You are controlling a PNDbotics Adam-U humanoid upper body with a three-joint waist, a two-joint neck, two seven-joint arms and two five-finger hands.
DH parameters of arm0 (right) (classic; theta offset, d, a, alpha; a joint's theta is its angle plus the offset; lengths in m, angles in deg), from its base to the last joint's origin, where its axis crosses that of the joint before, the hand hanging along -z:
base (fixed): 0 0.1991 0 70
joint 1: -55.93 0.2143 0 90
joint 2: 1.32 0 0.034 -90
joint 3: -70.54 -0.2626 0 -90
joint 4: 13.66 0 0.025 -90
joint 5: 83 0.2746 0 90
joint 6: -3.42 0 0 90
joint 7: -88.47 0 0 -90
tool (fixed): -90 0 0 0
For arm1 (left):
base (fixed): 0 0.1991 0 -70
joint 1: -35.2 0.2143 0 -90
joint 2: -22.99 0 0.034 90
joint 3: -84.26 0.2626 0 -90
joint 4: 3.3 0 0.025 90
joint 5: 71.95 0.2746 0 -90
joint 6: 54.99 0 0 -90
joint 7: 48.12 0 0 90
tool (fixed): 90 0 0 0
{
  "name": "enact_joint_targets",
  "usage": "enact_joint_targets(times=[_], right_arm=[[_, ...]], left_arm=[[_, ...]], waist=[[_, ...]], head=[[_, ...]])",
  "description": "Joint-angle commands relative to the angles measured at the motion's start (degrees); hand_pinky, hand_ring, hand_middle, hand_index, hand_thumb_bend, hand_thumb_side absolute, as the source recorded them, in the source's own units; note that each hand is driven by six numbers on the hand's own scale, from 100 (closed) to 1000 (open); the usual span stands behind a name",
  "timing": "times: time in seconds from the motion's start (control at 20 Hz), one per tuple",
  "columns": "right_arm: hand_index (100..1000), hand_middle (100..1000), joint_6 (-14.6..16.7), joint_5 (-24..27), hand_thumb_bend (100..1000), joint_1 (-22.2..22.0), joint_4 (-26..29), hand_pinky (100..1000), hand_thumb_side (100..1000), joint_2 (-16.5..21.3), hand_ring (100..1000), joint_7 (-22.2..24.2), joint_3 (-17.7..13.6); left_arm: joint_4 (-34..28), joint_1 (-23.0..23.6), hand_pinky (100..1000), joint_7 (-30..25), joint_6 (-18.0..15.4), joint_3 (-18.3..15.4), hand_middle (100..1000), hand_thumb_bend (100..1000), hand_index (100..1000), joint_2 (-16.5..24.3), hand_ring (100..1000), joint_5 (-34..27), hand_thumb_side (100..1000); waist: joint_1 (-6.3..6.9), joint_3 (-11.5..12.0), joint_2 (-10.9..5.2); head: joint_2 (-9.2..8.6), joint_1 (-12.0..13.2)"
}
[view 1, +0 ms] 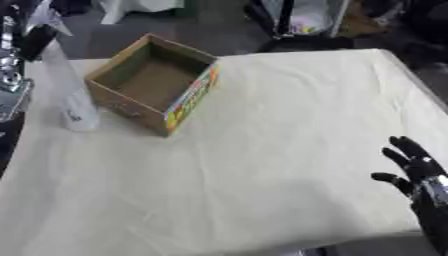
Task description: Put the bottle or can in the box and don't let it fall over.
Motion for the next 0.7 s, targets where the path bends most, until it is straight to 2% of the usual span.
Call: enact_joint_targets(times=[0.05, 0.5, 0.7], right_arm=[[1000, 1000, 0.1, 0.4, 100, 0.5, 0.6, 743, 817, 1.3, 1000, 0.2, -0.1], [1000, 1000, 0.0, 0.5, 100, 0.6, 0.5, 743, 818, 1.3, 1000, 0.2, -0.1], [1000, 1000, 0.0, 0.5, 100, 0.6, 0.4, 743, 818, 1.3, 1000, 0.2, -0.1]], left_arm=[[0.3, -1.7, 526, -1.5, -0.4, 0.2, 927, 445, 890, 1.7, 1000, 0.8, 654], [0.8, -1.4, 509, -4.7, -0.3, 0.7, 908, 429, 870, 1.0, 1000, 2.0, 646], [1.0, -1.4, 463, -5.0, -0.3, 0.8, 865, 377, 818, 0.7, 1000, 2.0, 597]], waist=[[0.14, -0.1, -0.71], [0.16, -0.2, -0.68], [0.14, -0.2, -0.70]], head=[[-0.19, 0.2], [-0.27, 0.1], [-0.26, 0.1]])
